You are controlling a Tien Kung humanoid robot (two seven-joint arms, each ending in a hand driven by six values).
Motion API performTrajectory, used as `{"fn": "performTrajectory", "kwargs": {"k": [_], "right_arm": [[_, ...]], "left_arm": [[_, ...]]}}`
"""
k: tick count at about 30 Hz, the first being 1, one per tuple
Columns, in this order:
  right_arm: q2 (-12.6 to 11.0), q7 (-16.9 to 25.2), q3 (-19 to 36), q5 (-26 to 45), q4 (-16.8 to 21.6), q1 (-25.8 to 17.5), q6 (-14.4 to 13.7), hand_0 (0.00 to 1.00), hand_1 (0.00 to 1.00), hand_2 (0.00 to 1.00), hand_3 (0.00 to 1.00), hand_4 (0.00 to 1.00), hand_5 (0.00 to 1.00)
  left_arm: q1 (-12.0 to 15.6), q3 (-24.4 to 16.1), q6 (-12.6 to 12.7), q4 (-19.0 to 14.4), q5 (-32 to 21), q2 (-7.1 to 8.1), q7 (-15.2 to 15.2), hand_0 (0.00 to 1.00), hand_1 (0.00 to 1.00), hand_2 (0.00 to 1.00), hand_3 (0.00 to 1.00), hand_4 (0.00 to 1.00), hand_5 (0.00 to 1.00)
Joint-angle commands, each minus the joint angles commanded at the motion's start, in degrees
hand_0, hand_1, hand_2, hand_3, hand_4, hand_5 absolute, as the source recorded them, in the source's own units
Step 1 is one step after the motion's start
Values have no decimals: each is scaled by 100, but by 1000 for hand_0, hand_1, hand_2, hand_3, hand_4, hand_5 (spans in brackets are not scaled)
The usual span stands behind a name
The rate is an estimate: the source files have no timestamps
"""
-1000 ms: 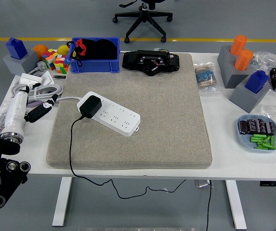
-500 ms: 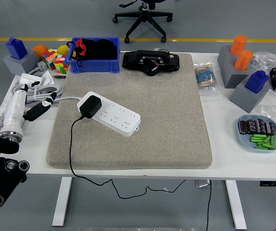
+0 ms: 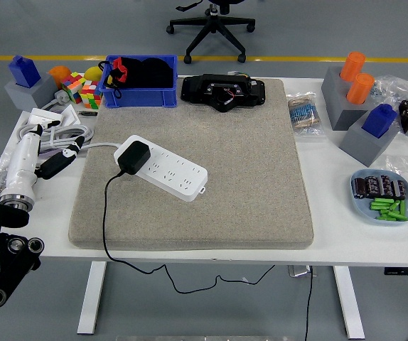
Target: Press the white button,pick up the black plug,place it near the board,insert it into the board
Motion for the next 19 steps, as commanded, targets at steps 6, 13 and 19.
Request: {"fn": "performTrajectory", "kwargs": {"k": [6, 13, 19], "right_arm": [[-6, -5, -5, 13, -5, 15, 1, 620, 589, 586, 584, 659, 400], [-11, -11, -1, 19, -3, 25, 6, 620, 588, 586, 584, 660, 400], [-7, -25, -39, 49, 7, 45, 19, 620, 588, 586, 585, 660, 400]], "left_arm": [[-10, -3, 6, -39, -57, 7, -3, 992, 967, 907, 828, 839, 667], [-24, 3, 9, -68, -63, 4, -6, 993, 968, 911, 827, 839, 668], [-33, 3, 13, -101, -73, 4, -12, 993, 970, 910, 827, 838, 667]]}}
